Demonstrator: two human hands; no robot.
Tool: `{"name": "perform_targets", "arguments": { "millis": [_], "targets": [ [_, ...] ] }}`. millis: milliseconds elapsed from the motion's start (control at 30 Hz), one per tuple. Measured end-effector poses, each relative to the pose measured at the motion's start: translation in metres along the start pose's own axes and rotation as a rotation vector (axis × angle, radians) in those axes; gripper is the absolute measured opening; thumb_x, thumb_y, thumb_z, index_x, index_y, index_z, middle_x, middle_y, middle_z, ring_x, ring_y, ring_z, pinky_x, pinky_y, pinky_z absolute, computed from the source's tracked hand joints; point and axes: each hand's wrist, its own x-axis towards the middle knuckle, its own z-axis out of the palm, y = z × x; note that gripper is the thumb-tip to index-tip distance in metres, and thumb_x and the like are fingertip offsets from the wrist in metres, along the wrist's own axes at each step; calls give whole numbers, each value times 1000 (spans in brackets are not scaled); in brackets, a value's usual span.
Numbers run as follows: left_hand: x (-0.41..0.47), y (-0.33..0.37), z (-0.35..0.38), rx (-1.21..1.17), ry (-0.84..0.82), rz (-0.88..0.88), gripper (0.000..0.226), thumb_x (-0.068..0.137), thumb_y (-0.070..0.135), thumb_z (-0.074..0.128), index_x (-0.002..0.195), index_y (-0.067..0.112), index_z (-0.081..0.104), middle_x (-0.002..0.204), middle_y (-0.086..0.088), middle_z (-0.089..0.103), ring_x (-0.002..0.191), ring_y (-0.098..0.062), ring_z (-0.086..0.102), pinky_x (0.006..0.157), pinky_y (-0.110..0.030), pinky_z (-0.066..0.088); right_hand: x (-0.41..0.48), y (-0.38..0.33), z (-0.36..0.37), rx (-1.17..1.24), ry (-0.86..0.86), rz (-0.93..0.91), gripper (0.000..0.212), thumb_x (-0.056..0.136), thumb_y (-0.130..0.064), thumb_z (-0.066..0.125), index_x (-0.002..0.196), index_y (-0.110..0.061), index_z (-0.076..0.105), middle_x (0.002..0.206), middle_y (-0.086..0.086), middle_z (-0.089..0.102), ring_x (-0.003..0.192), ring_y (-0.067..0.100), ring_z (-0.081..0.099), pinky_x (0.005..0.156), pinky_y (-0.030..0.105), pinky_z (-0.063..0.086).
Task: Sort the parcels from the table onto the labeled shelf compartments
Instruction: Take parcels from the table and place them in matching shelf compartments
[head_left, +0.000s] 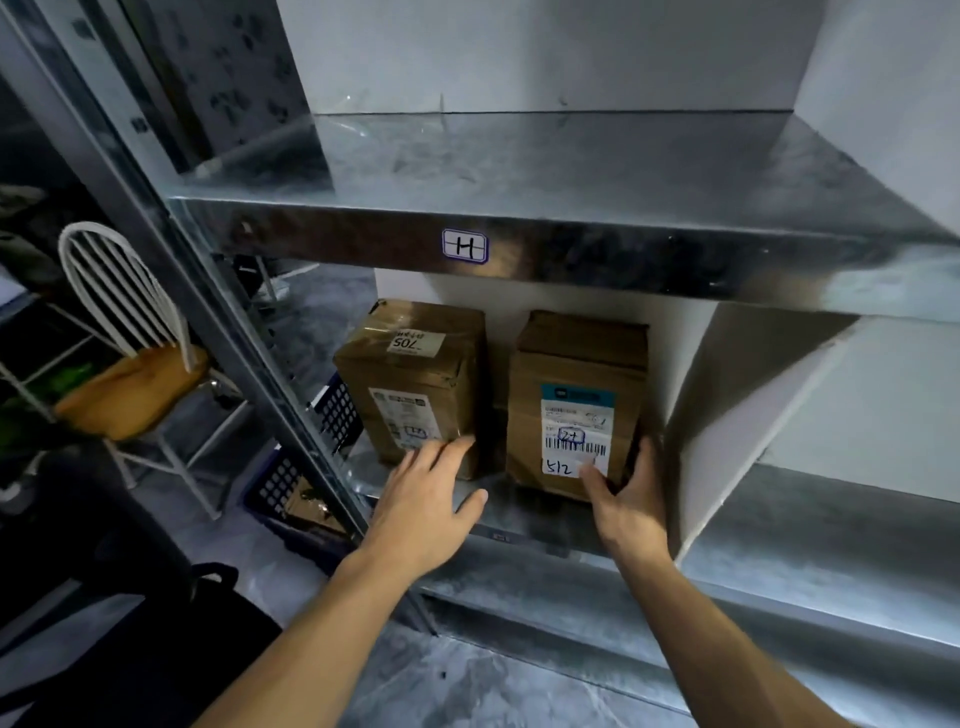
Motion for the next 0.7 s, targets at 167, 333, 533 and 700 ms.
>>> {"name": "perform_targets", "arguments": {
  "millis": [167,333,533,700],
  "targets": [
    [1,-4,9,7,8,-10,61,90,50,51,144,30,34,137,5,45,124,-18,42,105,-36,38,11,6,0,-12,-29,41,54,84,-29,80,122,-37,41,129,-12,59,120,17,57,106,37,42],
    [-4,-5,12,15,-14,-4,60,91,49,52,144,27,35,137,7,44,124,-17,41,105,-35,37,15,12,-1,-14,-41,104,47,85,-24,79,109,-38,42,118,-13,61,117,17,59,101,32,42],
    [-15,-9,6,9,-31,19,61,93,48,50,147,27,32,140,9,40,128,-15,37,109,-35,34,11,7,0,-71,-28,151,39,86,-27,77,114,-30,50,129,-2,66,121,26,61,100,36,44],
    [-22,-14,-4,52,-35,51,61,93,49,49,148,29,31,144,8,38,130,-16,36,109,-36,32,-11,6,-7,-129,-15,70,57,90,-22,74,139,-27,44,133,0,64,119,25,62,101,35,46]
  ]
}}
